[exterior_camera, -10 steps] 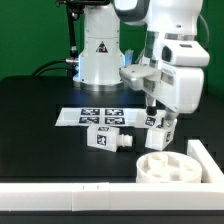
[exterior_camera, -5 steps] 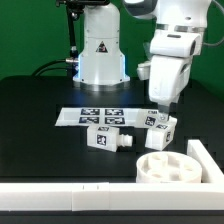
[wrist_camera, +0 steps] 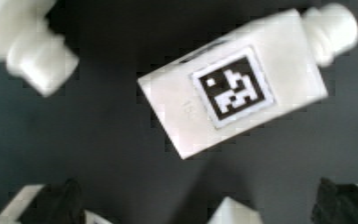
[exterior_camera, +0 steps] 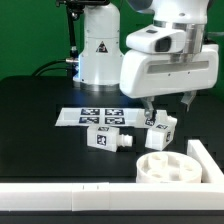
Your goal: Assemble stool
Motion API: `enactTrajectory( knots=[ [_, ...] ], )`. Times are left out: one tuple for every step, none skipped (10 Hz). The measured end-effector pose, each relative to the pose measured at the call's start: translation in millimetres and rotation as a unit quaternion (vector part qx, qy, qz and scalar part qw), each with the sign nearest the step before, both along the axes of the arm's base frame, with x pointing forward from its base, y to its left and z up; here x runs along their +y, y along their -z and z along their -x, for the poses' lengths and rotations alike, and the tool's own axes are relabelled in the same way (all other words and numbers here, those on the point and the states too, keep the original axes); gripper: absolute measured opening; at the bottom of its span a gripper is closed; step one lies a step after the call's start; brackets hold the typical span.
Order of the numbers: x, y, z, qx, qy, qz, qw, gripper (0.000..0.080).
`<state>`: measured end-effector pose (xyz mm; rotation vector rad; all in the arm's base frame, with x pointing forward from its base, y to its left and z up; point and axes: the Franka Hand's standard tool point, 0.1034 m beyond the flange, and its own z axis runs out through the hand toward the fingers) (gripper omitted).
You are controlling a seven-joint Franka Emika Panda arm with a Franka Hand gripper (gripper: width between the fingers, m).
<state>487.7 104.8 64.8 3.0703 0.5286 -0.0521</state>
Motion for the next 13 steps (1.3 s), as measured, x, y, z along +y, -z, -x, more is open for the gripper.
enactTrajectory(
  knots=[
    [1.1, 0.0, 0.0, -0.001, 0.021, -0.001, 1.000, 0.0648],
    [1.9, 0.2, 0.3, -0.001, 0.044, -0.002, 0.999, 0.0648],
    [2.9, 0.2, 0.6, 0.000, 0.085, -0.004, 0.996, 0.0648],
    [-1.7, -0.4, 0.9, 0.017, 0.147, -0.008, 0.989, 0.0648],
    [-9.4, -3.3, -6.4, 0.038, 0.225, -0.014, 0.974, 0.0648],
    [-7.2, -0.9, -9.1, 0.049, 0.309, -0.020, 0.950, 0.0648],
    [-3.5, 3.3, -5.7, 0.061, 0.378, -0.025, 0.924, 0.0648],
    [-1.0, 3.1, -5.0, 0.063, 0.405, -0.024, 0.912, 0.0648],
    [-0.7, 3.5, -4.9, 0.063, 0.402, -0.024, 0.913, 0.0648],
    [-1.3, 3.9, -4.2, 0.066, 0.399, -0.023, 0.914, 0.0648],
    [-3.0, 3.2, -3.5, 0.076, 0.396, -0.022, 0.915, 0.0648],
    [-7.0, -2.8, -9.5, 0.088, 0.402, -0.027, 0.911, 0.0648],
    [-14.5, -5.2, -9.7, 0.129, 0.395, -0.036, 0.909, 0.0648]
  ],
)
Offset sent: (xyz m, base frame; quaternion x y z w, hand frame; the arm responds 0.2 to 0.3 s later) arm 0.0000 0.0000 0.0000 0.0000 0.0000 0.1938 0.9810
